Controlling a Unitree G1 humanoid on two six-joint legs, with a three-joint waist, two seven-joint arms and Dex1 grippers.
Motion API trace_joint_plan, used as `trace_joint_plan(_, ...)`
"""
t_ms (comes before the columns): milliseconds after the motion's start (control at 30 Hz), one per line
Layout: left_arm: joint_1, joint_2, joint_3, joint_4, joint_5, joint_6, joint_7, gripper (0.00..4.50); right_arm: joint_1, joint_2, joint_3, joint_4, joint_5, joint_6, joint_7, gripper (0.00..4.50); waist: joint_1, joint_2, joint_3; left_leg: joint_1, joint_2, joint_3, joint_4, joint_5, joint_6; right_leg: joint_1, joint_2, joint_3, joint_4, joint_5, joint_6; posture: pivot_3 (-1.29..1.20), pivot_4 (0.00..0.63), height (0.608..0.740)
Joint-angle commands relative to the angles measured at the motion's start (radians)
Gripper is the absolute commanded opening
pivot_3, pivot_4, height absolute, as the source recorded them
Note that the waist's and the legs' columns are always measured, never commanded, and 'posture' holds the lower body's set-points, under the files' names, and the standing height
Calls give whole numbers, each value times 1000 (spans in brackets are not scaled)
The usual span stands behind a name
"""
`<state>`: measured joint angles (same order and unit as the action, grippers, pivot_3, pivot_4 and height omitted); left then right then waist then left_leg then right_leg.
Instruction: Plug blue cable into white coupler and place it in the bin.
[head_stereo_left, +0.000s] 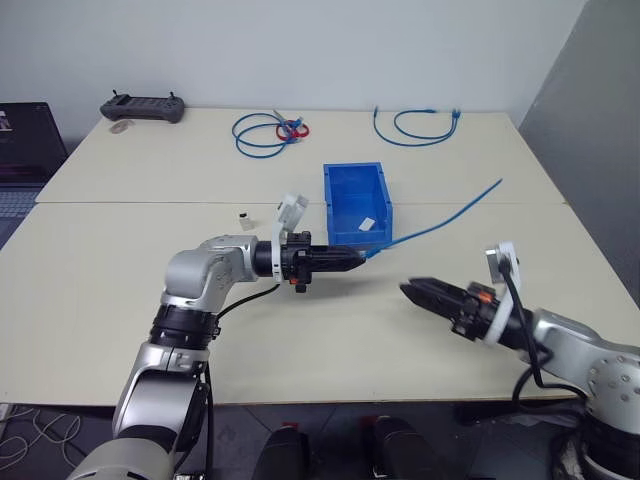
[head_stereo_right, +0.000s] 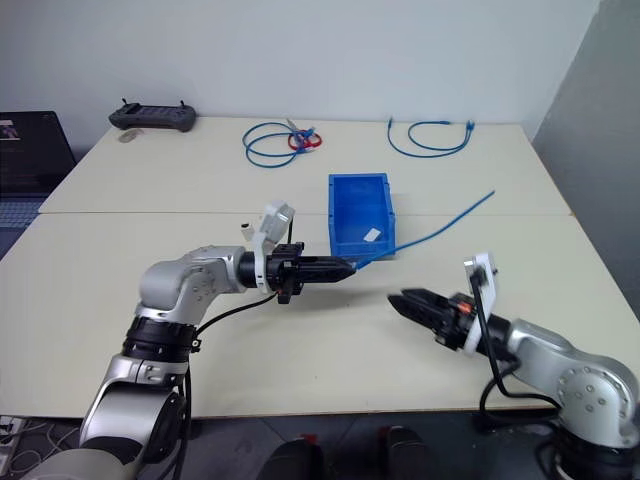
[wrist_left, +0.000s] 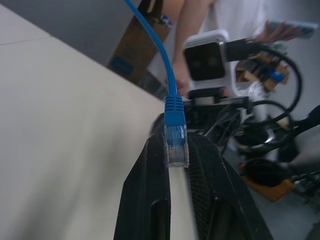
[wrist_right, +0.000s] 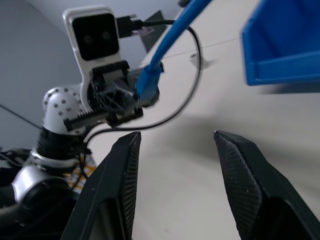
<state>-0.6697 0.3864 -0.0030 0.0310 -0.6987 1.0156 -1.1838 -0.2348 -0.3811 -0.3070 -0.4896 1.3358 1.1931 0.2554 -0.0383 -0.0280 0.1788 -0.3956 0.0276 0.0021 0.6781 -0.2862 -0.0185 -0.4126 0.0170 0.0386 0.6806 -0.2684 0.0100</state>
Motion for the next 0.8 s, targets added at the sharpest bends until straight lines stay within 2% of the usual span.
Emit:
trace_joint_plan(33, 38, -6, 33, -108, -75, 69, 77, 224, -36, 11, 27, 15, 155, -37, -98, 2454, 5, 0, 0, 0, 0, 0, 0, 0, 0, 0, 0, 0, 0, 0, 0, 0, 150, 740)
trace_joint_plan(200, 63, 1, 34, -135, -113, 84, 108, 224, -52, -12, 73, 15, 285, -81, -165, 2454, 7, 0, 0, 0, -2, 1, 1, 0, 0, 0, -1, 1, 0, 0, 0, 0, 150, 740)
trace_joint_plan(400, 67, 11, 29, -142, -150, 89, 118, 224, -45, -45, 120, 10, 314, -130, -198, 2454, 7, 0, 0, 0, -2, 1, 1, 0, 0, 0, -1, 1, 0, 0, 0, 0, 150, 740)
trace_joint_plan(567, 65, 14, 34, -128, -173, 93, 128, 224, -29, -73, 128, 17, 330, -163, -193, 1710, 7, 0, 0, 0, -2, 1, 1, 0, 0, 0, -1, 1, -1, 0, 0, 0, 150, 740)
trace_joint_plan(600, 66, 17, 33, -124, -175, 91, 126, 224, -27, -79, 130, 19, 334, -170, -192, 1301, 7, 0, 0, -1, -2, 1, 1, 0, 0, 0, -1, 1, -1, 0, 0, 0, 150, 740)
trace_joint_plan(633, 68, 21, 31, -123, -178, 89, 124, 224, -25, -84, 130, 22, 340, -176, -193, 1279, 7, 0, 0, -1, -2, 2, 1, 0, 0, 0, -1, 1, -1, 0, 0, 0, 150, 740)
trace_joint_plan(733, 73, 27, 27, -124, -184, 85, 122, 224, -17, -101, 134, 24, 347, -186, -188, 482, 7, 0, 0, -1, -2, 2, 1, 0, 0, 0, -1, 1, -1, 0, 0, 0, 150, 740)
trace_joint_plan(800, 78, 32, 24, -124, -186, 81, 117, 224, -15, -111, 135, 30, 353, -193, -187, 153, 7, 0, 0, -1, -2, 2, 1, 0, 0, 0, -1, 1, -1, 0, 0, 0, 150, 740)
